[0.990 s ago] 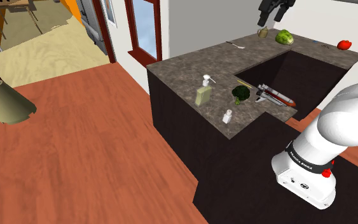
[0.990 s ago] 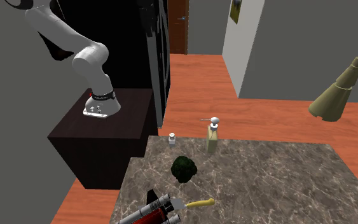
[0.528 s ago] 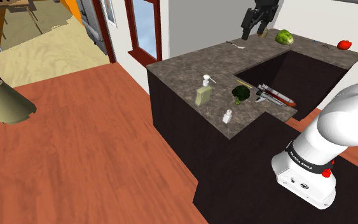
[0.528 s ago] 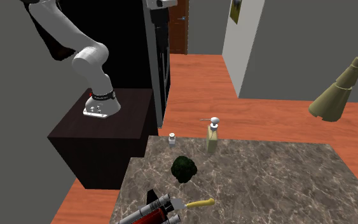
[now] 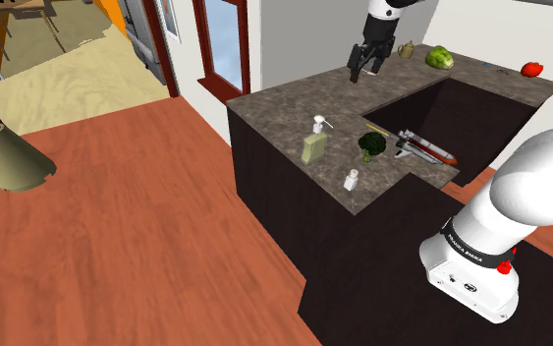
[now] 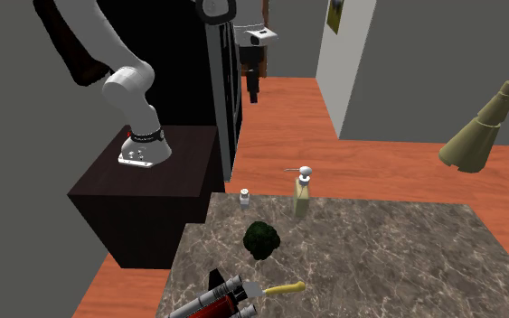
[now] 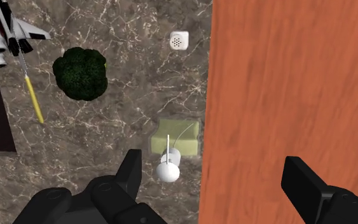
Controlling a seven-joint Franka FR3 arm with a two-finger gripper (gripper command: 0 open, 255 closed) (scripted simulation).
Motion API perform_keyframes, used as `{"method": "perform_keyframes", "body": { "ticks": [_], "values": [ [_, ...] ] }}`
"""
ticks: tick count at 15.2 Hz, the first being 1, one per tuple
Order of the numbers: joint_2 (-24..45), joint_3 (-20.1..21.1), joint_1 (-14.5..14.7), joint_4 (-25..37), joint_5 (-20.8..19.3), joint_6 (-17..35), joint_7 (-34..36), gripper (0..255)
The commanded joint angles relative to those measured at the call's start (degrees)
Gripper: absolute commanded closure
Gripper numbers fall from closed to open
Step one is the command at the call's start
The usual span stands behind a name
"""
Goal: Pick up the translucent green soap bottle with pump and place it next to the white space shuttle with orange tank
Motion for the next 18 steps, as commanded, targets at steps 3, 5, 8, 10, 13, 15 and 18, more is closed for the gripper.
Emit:
{"method": "perform_keyframes", "body": {
  "ticks": [3,5,8,10,13,15,18],
  "values": [
    [8.25,-0.98,-0.06,1.69,0.02,6.12,-1.05,0],
    [12.53,-1.36,-0.09,3.14,0.21,8.7,-1.59,0],
    [19.09,-1.8,-0.21,5.86,0.71,12.16,-2.49,0],
    [23.52,-1.98,-0.37,8.03,1.16,14.16,-3.12,0],
    [30.22,-2.08,-0.73,11.82,1.94,16.67,-4.09,0],
    [34.71,-2.01,-1.09,14.71,2.47,18.01,-4.71,0],
    [41.47,-1.78,-1.74,19.59,3.2,19.5,-5.55,0]
  ]
}}
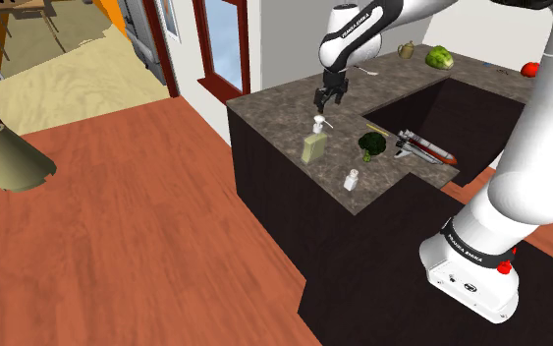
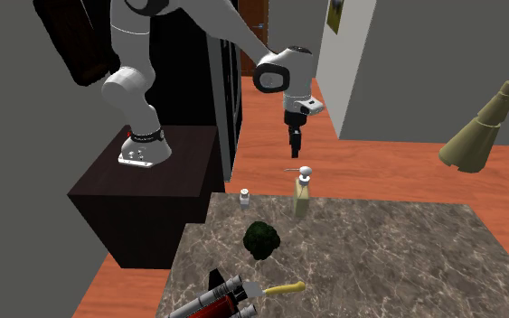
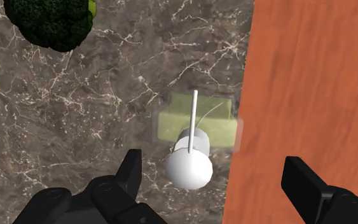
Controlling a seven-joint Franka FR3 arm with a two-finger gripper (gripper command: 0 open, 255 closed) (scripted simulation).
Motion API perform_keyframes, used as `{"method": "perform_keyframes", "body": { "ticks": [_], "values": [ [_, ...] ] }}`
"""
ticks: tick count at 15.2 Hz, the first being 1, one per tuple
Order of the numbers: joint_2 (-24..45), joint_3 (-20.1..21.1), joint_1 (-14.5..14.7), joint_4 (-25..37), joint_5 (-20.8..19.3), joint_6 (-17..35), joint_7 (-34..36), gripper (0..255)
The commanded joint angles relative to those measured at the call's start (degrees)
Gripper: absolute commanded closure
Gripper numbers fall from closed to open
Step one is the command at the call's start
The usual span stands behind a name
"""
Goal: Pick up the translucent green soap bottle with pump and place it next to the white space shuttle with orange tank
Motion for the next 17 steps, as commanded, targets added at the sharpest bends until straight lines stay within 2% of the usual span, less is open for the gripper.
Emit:
{"method": "perform_keyframes", "body": {
  "ticks": [1,5,12,17],
  "values": [
    [4.65,0.14,-0.5,3.25,0.45,1.18,-0.58,0],
    [13.38,0.57,-1.47,10.8,1.14,1.88,-1.41,0],
    [17.53,0.85,-2.12,11.49,1.52,5.37,-1.65,0],
    [17.89,0.88,-2.18,11.57,1.55,5.65,-1.67,0]
  ]
}}
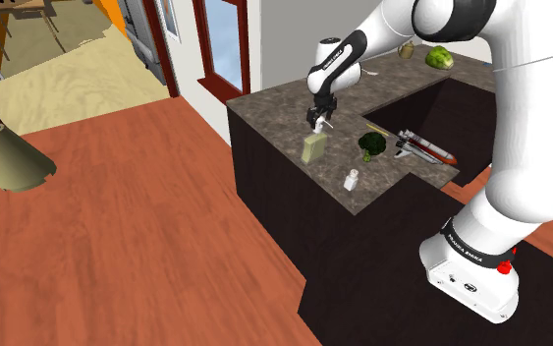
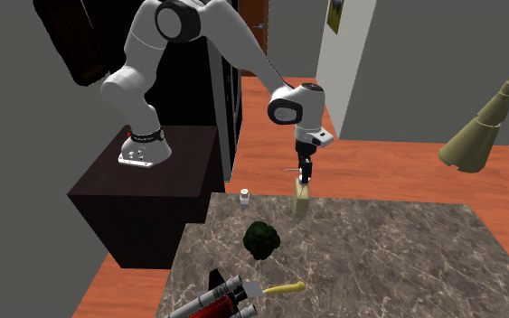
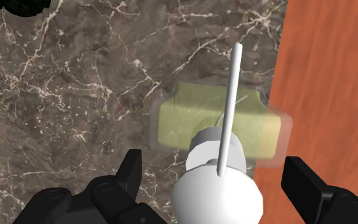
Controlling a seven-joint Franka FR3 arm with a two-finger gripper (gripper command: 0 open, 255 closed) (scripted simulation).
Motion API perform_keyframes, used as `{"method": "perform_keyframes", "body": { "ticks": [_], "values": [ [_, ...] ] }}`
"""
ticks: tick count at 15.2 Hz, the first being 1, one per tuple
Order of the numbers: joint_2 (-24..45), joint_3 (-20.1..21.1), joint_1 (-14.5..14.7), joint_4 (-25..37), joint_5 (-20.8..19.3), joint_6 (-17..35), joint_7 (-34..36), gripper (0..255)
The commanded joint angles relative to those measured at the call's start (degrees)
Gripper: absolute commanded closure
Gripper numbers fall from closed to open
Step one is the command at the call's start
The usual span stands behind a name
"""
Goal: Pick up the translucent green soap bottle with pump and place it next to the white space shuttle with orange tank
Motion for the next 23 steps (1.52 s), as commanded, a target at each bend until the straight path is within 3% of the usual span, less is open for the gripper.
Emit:
{"method": "perform_keyframes", "body": {
  "ticks": [1,3,4,13,23],
  "values": [
    [0.05,0.0,-0.02,0.03,0.01,0.03,-0.01,0],
    [0.05,0.0,-0.02,0.03,0.01,0.03,-0.01,0],
    [0.05,0.0,-0.02,0.03,0.01,0.03,-0.01,255],
    [0.05,0.0,-0.02,0.03,0.01,0.03,-0.01,255],
    [-5.47,-0.39,0.36,-0.18,-0.41,-5.24,-0.3,255]
  ]
}}
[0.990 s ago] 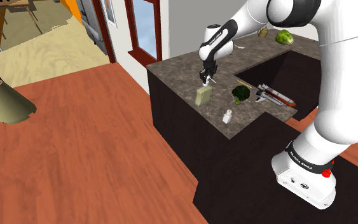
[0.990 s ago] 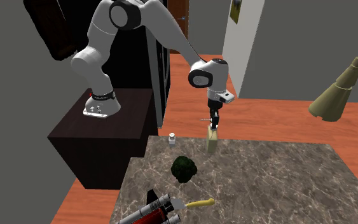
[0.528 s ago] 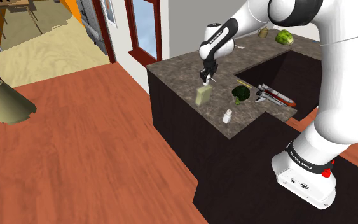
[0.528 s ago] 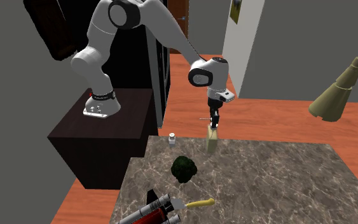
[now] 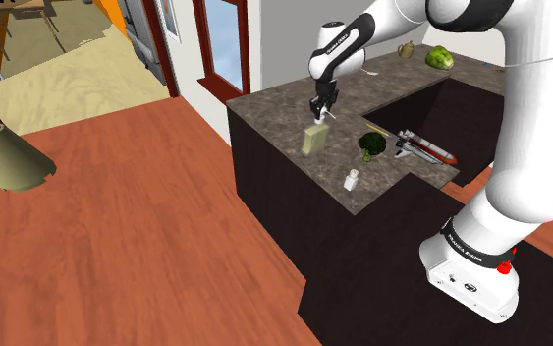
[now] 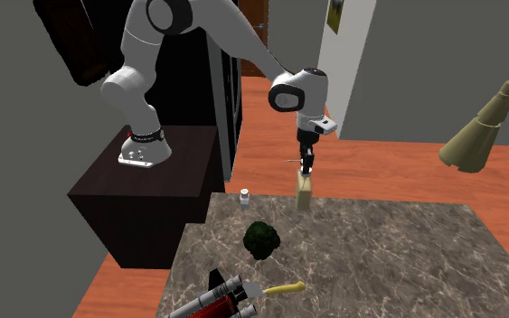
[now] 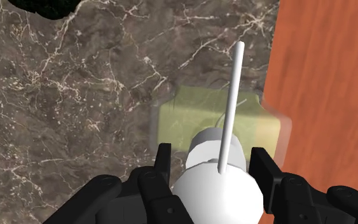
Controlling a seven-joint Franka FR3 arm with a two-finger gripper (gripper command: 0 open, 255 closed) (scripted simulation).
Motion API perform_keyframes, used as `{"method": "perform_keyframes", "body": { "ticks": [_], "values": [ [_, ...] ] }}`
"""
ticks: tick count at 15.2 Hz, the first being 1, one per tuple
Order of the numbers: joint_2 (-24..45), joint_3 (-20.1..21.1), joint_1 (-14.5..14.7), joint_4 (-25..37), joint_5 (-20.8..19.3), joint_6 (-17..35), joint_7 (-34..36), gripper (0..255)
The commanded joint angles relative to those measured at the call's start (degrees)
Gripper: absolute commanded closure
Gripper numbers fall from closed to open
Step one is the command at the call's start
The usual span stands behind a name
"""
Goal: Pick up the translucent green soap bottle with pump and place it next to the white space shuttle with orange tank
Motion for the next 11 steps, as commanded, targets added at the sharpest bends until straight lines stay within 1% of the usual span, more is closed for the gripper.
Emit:
{"method": "perform_keyframes", "body": {
  "ticks": [1,11],
  "values": [
    [-1.16,-0.07,0.14,-0.06,-0.11,-1.1,0.03,255],
    [-5.82,-0.37,0.45,1.16,-0.48,-6.95,-0.28,255]
  ]
}}
